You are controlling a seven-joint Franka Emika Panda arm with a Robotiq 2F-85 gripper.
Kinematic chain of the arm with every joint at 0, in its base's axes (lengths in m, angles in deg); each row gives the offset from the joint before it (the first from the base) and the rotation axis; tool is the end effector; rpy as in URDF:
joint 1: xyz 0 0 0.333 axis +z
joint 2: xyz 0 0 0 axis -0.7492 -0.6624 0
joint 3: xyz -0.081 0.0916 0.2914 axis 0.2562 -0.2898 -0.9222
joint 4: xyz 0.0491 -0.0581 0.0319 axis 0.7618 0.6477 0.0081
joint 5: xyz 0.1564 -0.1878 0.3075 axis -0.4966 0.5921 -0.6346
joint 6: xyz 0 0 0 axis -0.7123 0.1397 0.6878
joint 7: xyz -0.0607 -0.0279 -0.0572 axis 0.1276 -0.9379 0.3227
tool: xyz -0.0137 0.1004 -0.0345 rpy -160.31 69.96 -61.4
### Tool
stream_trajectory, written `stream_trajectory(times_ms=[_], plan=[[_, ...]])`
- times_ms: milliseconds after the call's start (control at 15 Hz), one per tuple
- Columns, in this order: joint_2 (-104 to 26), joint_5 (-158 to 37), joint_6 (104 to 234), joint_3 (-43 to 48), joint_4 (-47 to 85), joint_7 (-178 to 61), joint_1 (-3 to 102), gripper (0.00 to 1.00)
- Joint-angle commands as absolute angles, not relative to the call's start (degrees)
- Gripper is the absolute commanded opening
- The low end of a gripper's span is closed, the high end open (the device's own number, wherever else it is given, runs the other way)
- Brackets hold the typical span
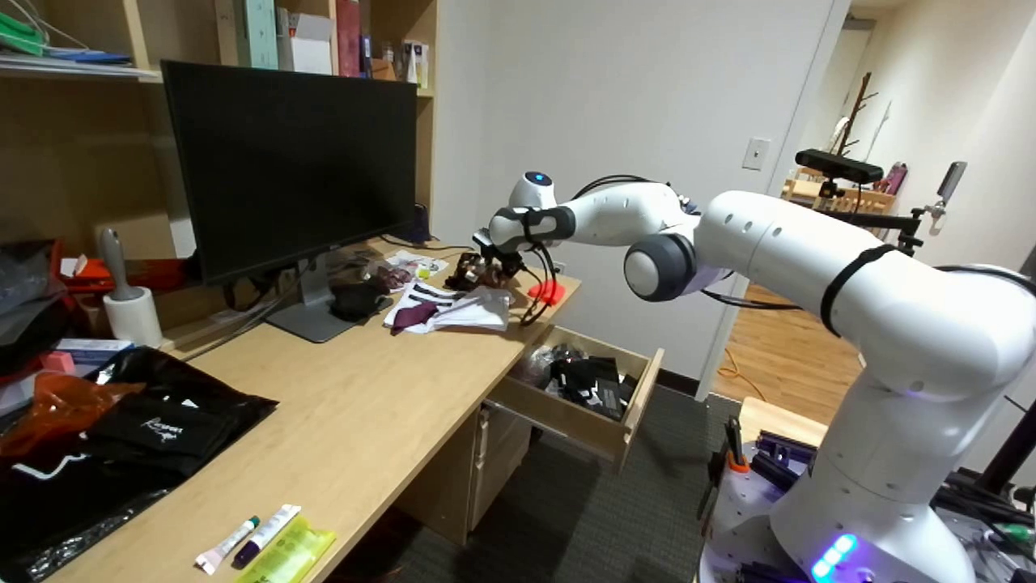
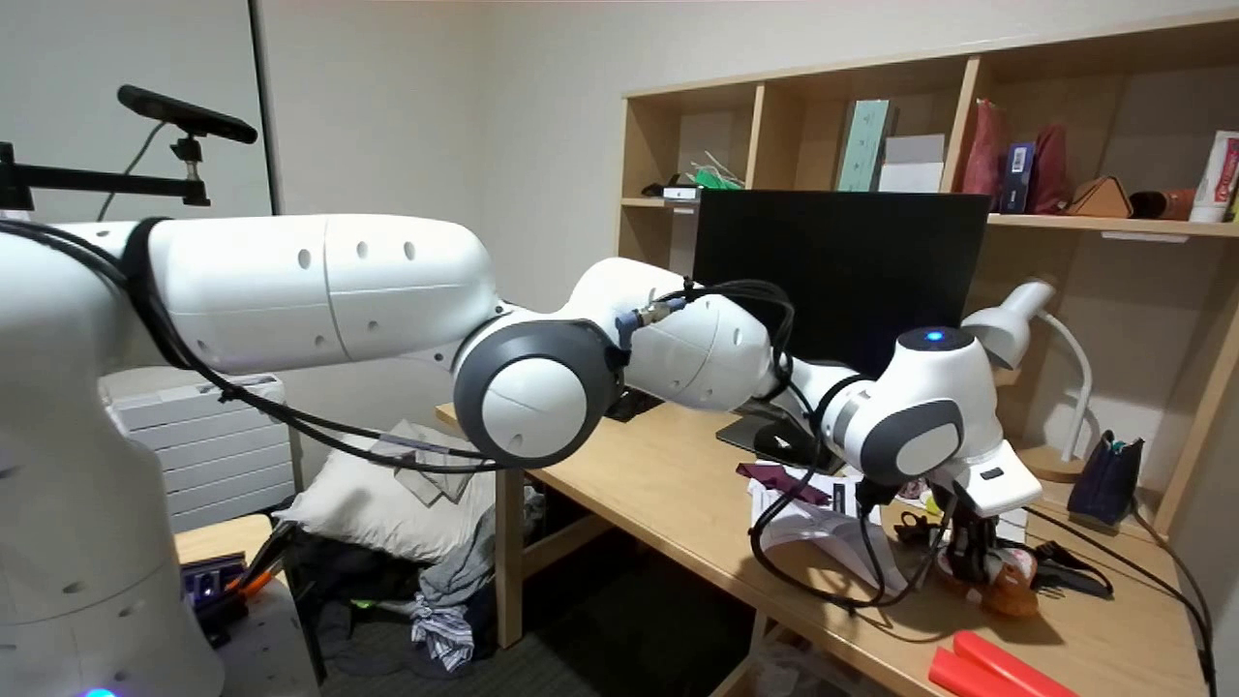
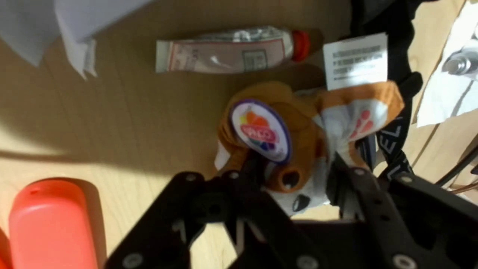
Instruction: Move the white and brown toy to the left side of the desk
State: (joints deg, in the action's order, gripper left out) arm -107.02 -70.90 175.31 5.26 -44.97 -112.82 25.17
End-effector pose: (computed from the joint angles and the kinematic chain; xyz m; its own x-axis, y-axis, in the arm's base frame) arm 0.7566 -0.3582 0.1594 0.0136 -0.9716 0.2360 -0.9047 -0.1124 -0.4108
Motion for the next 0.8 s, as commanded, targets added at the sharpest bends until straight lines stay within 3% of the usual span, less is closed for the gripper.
stream_trajectory(times_ms=[0, 333, 733], plan=[[-107.0, -74.0, 172.1, 1.7, -48.4, -112.3, 23.1, 0.09], [-105.8, -77.6, 167.6, -3.4, -56.3, -110.2, 22.2, 0.08], [-96.6, -79.0, 158.7, -9.0, -51.3, -98.7, 25.0, 0.08]])
